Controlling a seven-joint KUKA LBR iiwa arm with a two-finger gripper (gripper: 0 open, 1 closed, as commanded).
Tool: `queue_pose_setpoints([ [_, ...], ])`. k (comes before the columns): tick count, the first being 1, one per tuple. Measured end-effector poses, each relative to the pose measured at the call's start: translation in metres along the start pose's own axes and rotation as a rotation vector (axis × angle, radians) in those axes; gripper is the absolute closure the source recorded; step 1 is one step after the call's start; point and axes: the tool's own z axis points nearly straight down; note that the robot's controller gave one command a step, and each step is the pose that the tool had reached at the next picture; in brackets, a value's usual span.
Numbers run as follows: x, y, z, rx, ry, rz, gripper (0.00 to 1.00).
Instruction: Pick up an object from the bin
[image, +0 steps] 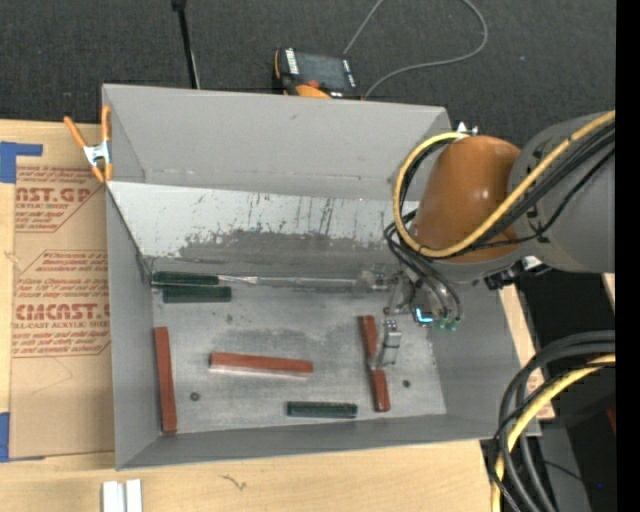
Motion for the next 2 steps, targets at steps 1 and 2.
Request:
queue_pose_setpoints([
  [1,0.049,-0.035,0.047,0.001,0.002,0.029,0.0],
  [2,0.053,-0.032,0.062,-0.002,-0.004,0.394,0.0],
])
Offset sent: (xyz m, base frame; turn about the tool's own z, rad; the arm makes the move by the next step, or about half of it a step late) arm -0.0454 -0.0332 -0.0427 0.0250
